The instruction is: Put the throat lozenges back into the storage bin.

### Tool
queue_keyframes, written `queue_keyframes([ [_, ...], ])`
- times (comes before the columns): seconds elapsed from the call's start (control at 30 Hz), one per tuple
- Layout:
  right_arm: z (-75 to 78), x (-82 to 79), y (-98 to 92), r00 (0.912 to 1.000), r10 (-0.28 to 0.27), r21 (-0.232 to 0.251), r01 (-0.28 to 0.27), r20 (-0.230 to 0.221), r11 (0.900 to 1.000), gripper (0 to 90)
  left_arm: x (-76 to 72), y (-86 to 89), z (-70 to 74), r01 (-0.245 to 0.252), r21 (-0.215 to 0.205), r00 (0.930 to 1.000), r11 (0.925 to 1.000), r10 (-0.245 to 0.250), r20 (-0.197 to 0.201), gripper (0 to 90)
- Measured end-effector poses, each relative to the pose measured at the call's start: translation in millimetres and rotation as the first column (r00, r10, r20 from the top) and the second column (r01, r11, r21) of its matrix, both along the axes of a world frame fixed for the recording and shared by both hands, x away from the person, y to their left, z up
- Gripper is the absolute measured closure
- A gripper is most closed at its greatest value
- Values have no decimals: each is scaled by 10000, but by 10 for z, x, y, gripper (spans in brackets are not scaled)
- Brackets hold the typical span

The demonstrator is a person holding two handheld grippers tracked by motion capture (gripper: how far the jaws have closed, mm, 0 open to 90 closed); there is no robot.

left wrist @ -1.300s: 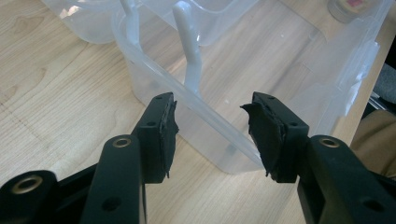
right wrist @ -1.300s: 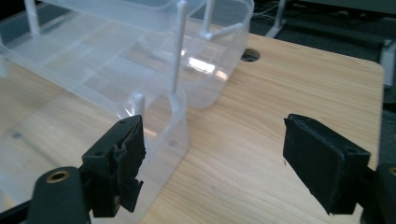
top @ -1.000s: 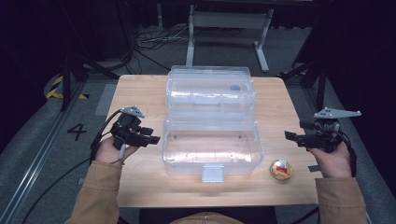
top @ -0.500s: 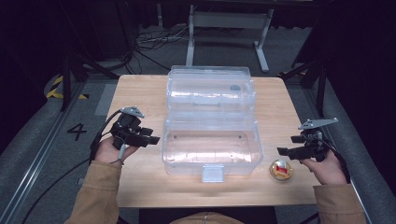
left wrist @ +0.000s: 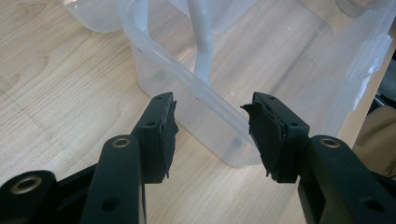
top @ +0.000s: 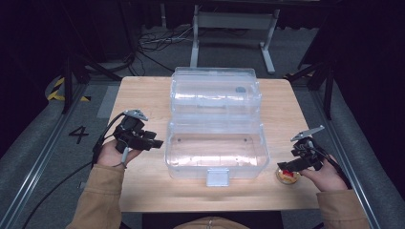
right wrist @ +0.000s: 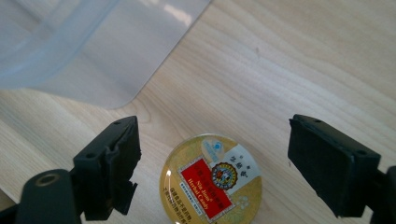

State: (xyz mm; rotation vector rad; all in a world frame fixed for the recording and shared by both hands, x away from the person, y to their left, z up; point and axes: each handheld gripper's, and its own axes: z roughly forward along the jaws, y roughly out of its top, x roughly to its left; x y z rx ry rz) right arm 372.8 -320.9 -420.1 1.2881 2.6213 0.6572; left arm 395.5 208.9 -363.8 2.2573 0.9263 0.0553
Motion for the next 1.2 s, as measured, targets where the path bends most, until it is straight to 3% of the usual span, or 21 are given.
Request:
queue_keyframes([
  [0.23, -111, 24, 51, 9971, 275, -387, -303, -709, 9988, 161, 9, 13, -7, 43, 22, 10000, 10000, -43, -17, 508],
  [0.5, -241, 39, 89, 9877, 323, -997, -479, -1532, 9939, 142, 13, 12, -15, 25, 17, 10000, 10000, -25, -49, 507],
  [0.8, -287, 56, 66, 9877, 38, -1470, -271, -1565, 9888, 124, 24, 19, -26, 60, 73, 10000, 10000, -59, -69, 506],
  [1.2, -444, 91, 75, 9756, -139, -2046, -320, -2190, 9783, 122, 38, 17, -54, 42, 49, 9998, 10000, -41, -196, 506],
])
